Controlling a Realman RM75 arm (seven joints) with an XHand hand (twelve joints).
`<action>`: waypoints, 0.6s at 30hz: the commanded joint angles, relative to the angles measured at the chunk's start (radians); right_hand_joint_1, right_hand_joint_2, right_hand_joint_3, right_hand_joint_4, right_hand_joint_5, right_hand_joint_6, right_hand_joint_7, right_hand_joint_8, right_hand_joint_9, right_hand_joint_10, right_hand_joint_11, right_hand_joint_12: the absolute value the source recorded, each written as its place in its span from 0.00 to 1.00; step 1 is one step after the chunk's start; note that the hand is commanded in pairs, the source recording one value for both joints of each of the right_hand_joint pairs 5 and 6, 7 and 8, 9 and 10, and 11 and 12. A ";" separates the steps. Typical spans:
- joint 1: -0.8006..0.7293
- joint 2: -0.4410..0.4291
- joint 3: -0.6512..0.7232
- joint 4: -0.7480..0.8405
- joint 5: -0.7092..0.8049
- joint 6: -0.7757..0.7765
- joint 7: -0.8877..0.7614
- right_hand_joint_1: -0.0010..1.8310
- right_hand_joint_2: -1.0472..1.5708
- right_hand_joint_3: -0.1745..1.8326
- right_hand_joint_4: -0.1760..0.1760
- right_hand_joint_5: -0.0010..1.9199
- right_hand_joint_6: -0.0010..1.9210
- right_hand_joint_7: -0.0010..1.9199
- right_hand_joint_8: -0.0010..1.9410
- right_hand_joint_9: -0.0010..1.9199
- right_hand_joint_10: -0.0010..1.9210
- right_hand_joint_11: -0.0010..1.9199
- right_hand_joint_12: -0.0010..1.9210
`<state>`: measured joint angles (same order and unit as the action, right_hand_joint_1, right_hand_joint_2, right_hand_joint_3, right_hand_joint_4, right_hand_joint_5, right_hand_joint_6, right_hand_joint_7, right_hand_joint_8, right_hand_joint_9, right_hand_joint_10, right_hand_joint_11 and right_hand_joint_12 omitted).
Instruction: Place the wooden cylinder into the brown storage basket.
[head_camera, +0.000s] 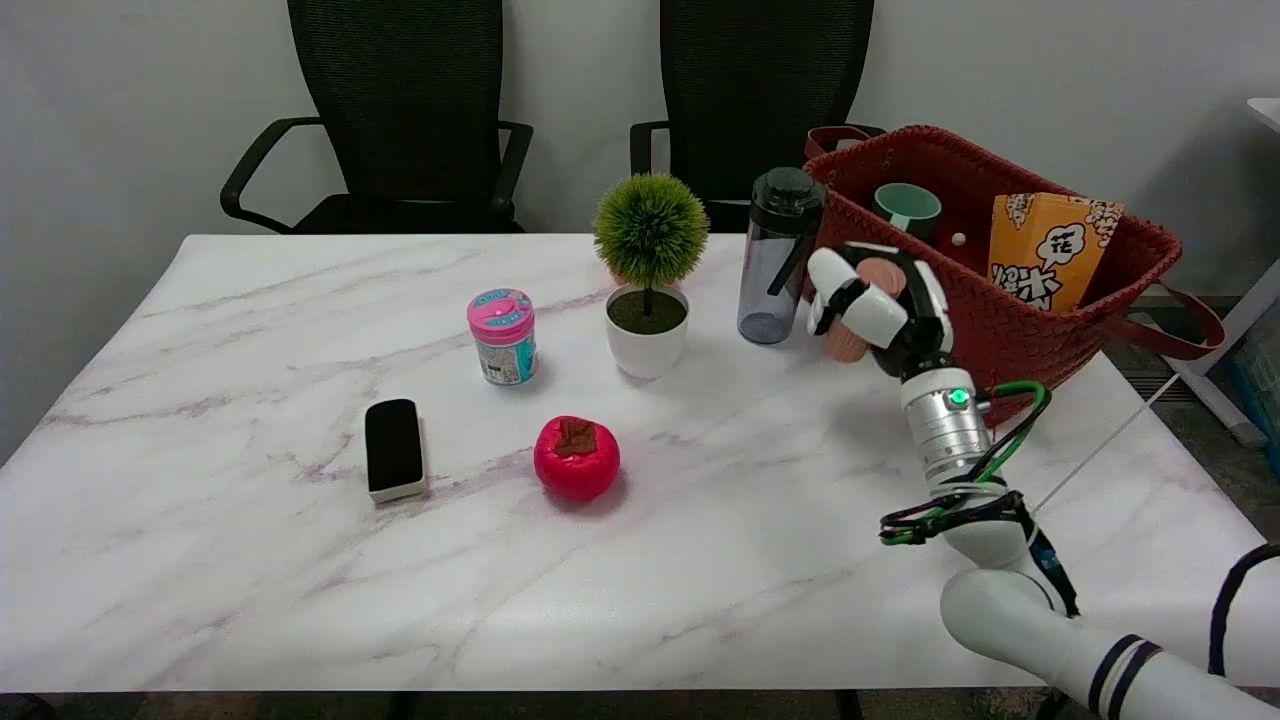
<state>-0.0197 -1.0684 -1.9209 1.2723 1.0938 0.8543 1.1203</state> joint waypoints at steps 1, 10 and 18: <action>-0.174 0.108 0.246 0.523 0.089 -0.244 -0.003 0.55 0.95 0.58 0.50 1.00 1.00 1.00 0.99 1.00 1.00 1.00 1.00; -0.128 0.135 0.519 0.586 0.175 -0.394 0.007 0.54 0.95 0.61 0.50 1.00 1.00 1.00 0.99 1.00 1.00 1.00 1.00; -0.048 0.192 0.763 0.491 0.208 -0.589 -0.001 0.54 0.96 0.61 0.50 1.00 1.00 1.00 0.99 1.00 1.00 1.00 1.00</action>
<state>-0.1315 -0.9776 -1.5873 1.6963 1.1955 0.5922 1.1223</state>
